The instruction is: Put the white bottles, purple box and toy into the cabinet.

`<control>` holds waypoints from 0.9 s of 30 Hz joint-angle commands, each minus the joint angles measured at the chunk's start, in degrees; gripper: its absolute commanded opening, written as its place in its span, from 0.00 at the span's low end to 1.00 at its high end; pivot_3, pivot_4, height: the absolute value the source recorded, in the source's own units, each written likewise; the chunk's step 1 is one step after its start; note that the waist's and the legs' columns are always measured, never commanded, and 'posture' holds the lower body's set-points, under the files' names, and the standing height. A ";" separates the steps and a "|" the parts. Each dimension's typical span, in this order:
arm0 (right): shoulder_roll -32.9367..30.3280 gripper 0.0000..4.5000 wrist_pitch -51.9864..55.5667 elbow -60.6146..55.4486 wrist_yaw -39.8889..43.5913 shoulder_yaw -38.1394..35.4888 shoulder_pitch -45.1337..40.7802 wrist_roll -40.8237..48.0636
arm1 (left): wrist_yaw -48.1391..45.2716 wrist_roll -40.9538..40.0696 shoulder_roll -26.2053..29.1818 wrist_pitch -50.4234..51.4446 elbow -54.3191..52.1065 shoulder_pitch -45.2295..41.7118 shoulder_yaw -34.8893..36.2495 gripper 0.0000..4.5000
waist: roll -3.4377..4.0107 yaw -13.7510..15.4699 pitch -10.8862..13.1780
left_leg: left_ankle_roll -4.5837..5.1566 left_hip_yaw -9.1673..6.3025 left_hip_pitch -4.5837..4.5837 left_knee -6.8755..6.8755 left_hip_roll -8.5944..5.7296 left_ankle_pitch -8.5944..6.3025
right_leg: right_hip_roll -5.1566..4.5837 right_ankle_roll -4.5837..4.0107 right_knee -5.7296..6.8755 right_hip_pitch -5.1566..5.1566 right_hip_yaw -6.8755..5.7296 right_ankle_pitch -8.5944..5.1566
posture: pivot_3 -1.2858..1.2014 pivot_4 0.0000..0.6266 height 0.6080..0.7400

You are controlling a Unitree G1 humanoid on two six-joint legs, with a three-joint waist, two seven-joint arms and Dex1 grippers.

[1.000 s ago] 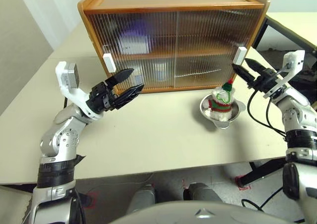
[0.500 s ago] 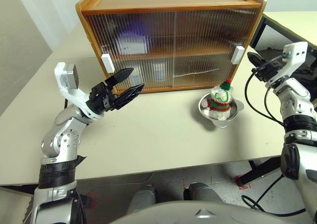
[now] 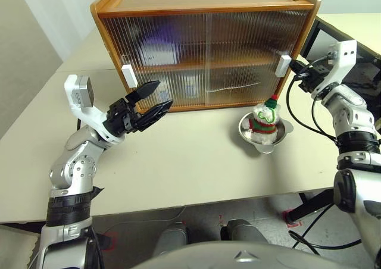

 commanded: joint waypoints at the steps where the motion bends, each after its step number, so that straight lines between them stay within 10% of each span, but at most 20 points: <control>1: 1.51 0.00 5.05 -4.44 0.38 1.63 -0.08 0.43 | 0.07 0.76 -0.17 -0.60 -0.08 0.30 -0.22 1.00 | 0.00 -0.02 0.00 | 0.00 0.01 0.00 -0.01 0.00 0.00 | 0.01 0.00 0.00 -0.01 0.00 0.00 | 0.51 0.00 1.00; 27: 13.70 0.00 15.16 -11.51 -0.18 7.79 -1.87 -0.09 | 1.84 0.54 0.59 -1.38 -1.62 1.10 0.63 1.00 | 0.01 0.72 -0.01 | -0.01 -0.02 -0.02 -0.07 0.00 0.00 | 0.08 -0.05 0.06 -0.25 -0.01 -0.02 | 0.53 0.00 1.00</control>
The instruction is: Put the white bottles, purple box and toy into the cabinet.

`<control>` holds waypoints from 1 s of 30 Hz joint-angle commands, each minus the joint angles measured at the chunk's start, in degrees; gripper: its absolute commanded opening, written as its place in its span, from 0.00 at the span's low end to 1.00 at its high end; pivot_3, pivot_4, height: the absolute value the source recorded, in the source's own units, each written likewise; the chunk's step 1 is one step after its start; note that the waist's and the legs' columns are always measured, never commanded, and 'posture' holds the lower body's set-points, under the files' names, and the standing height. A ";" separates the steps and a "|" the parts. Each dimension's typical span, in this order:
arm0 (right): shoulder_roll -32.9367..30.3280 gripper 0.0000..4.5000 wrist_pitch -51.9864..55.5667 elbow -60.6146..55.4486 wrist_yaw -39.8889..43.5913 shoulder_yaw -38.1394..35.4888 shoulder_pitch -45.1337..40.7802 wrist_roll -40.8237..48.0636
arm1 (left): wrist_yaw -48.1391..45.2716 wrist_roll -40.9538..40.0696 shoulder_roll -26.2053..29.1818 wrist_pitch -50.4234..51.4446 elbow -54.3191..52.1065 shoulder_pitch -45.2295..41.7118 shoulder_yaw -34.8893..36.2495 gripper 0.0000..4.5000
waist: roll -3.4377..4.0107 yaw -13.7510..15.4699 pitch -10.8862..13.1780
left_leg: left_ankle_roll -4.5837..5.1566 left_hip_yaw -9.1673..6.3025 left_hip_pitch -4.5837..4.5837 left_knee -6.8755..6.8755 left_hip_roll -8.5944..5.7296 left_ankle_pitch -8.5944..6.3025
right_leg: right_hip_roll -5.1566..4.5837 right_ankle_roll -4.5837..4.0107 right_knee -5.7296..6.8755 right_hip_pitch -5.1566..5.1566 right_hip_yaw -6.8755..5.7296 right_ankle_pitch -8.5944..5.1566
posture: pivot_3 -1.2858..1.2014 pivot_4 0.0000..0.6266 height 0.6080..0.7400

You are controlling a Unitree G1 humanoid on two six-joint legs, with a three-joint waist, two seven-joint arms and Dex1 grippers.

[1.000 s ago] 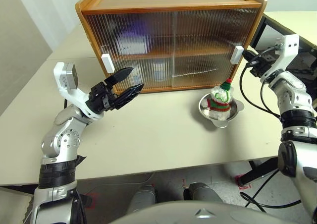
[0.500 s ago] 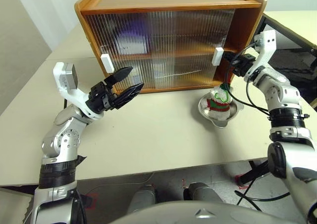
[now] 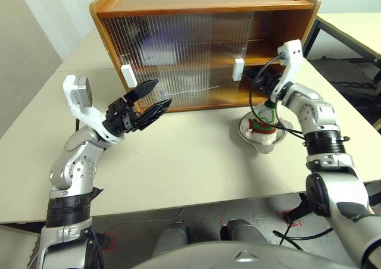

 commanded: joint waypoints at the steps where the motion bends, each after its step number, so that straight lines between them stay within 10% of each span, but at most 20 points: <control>1: 1.03 0.00 -0.88 1.64 -0.13 0.79 -1.70 -0.72 | 0.38 0.50 0.62 -0.31 -1.30 0.48 0.67 1.00 | 0.00 0.39 0.00 | 0.00 -0.02 0.00 0.00 0.00 0.00 | 0.00 -0.02 0.00 -0.07 -0.01 -0.01 | 0.53 0.00 1.00; 30: 0.49 0.00 -3.34 3.45 0.56 -0.88 -4.81 -0.09 | 0.84 0.90 0.18 -0.43 -1.23 0.20 -0.03 1.00 | 0.00 0.87 0.00 | -0.04 -0.04 -0.05 0.08 -0.01 -0.02 | 0.00 -0.13 0.02 -0.23 -0.04 -0.02 | 0.52 0.00 1.00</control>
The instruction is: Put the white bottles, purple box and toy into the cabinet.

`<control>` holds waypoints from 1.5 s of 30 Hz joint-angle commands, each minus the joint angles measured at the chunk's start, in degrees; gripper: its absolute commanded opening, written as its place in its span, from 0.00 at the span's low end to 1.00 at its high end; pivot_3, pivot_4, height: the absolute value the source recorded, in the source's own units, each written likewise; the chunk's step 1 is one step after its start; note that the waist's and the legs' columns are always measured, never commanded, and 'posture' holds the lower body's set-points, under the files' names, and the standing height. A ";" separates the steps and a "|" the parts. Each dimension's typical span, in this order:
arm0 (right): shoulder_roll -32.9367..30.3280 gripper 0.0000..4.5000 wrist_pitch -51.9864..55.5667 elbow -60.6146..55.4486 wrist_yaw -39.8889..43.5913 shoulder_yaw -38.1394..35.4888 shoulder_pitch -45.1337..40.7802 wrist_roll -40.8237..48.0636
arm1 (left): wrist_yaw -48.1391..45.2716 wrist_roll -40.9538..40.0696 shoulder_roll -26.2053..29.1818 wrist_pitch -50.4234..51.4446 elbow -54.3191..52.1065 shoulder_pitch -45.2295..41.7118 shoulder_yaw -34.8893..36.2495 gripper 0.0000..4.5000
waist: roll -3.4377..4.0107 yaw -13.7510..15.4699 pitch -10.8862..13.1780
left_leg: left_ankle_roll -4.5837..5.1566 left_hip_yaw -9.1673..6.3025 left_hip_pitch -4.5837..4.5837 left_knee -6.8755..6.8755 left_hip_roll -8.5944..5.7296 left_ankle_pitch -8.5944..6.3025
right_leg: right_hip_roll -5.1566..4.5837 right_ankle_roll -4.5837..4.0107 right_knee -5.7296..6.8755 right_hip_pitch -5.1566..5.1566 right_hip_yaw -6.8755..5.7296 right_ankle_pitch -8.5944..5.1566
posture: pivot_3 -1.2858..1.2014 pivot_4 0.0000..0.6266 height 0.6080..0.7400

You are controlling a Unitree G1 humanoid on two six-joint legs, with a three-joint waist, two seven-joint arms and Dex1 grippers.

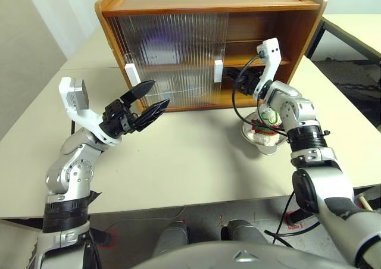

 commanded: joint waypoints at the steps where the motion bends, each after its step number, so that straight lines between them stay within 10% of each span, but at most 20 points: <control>1: -2.74 0.00 -0.94 0.33 -0.45 -2.32 -1.16 -0.05 | -0.73 0.95 -0.05 -0.45 0.95 -1.29 -1.01 1.00 | 0.00 0.02 0.00 | 0.00 0.01 0.00 0.02 0.00 0.00 | 0.00 -0.01 0.00 0.01 0.00 0.01 | 0.52 0.00 1.00; 9: -9.70 0.00 -0.51 -4.76 3.60 -4.44 3.30 1.64 | -3.11 2.07 -0.25 -0.81 3.78 -3.51 -3.27 1.00 | -0.02 -0.20 -0.01 | 0.01 0.06 -0.01 0.05 0.00 0.00 | -0.01 -0.07 0.05 0.10 0.06 0.05 | 0.50 0.00 1.00; 21: -18.09 0.97 3.16 -19.75 13.29 -11.84 20.75 12.23 | -5.21 2.78 -0.43 -0.56 6.14 -5.03 -4.15 1.00 | -0.06 -1.07 -0.04 | 0.08 0.18 0.09 0.15 -0.02 0.06 | 0.02 0.31 0.05 0.47 0.21 0.02 | 0.48 0.00 1.00; 45: -19.52 0.99 -4.09 -11.96 20.48 -4.89 33.57 5.84 | -4.84 3.09 0.62 -0.66 5.28 -4.46 -3.29 1.00 | -0.06 -1.90 -0.04 | 0.16 0.20 0.20 0.18 -0.11 0.13 | 0.02 0.91 0.00 0.60 0.39 -0.13 | 0.50 0.00 1.00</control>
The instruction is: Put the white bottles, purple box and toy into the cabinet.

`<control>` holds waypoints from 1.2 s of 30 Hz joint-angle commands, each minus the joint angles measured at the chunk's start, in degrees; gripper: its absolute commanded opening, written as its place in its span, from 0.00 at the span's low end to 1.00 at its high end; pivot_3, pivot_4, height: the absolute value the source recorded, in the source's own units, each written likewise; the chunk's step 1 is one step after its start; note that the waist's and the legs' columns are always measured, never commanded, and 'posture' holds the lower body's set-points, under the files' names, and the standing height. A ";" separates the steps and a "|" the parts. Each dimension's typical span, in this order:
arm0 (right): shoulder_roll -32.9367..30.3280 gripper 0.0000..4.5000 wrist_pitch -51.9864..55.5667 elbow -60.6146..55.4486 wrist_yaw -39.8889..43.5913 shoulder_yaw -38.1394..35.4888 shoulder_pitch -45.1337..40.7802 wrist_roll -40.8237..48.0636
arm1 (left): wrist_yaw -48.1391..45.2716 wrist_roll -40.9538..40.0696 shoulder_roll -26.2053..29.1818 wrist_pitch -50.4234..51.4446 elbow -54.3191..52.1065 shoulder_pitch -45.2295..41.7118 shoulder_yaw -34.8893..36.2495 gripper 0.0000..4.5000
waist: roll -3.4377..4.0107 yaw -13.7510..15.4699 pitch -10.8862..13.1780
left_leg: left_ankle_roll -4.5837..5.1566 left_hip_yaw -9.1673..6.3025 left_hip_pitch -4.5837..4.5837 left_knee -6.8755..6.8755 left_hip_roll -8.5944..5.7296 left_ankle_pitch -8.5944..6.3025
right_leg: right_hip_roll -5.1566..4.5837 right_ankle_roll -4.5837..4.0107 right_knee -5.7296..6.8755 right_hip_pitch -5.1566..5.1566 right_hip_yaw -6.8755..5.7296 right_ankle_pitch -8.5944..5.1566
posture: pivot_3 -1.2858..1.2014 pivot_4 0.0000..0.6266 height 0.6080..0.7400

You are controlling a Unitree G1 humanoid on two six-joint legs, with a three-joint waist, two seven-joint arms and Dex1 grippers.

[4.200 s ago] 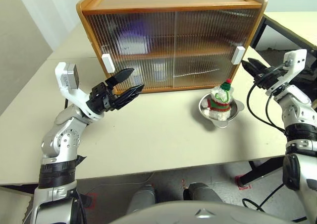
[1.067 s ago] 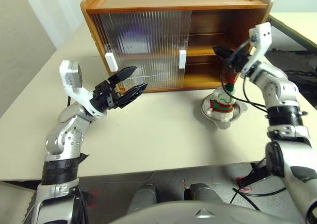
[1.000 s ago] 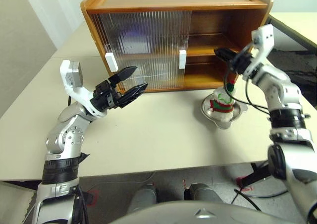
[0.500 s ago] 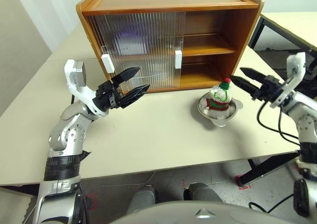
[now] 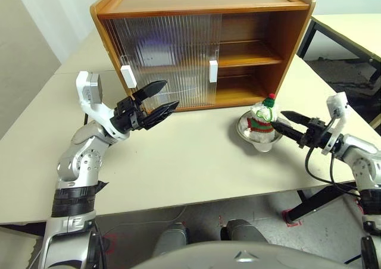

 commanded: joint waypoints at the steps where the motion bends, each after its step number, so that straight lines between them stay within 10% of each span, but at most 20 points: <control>1: 1.18 0.99 -3.59 3.71 -0.27 1.65 -0.87 -2.79 | 0.15 0.80 0.58 -0.19 -0.47 0.41 0.39 1.00 | 0.00 0.00 0.00 | 0.00 0.00 0.00 -0.01 0.00 0.00 | 0.00 0.00 0.00 -0.01 0.00 0.00 | 0.50 0.00 1.00; 24: 5.64 0.99 -8.64 11.21 -0.31 3.12 -5.62 -6.01 | 0.91 0.67 0.99 -0.11 -1.02 0.66 0.79 1.00 | 0.02 0.49 -0.01 | -0.02 -0.02 0.00 -0.05 0.00 -0.01 | 0.00 -0.40 -0.01 -0.03 0.01 0.23 | 0.50 0.00 1.00; 36: 5.24 0.13 -7.21 9.84 0.14 2.58 -5.80 -5.08 | 0.99 0.85 0.54 -0.38 -0.68 0.55 0.35 1.00 | 0.02 0.62 -0.01 | -0.02 0.00 0.00 -0.05 0.00 -0.01 | 0.00 -0.41 -0.01 -0.03 0.03 0.23 | 0.50 0.00 1.00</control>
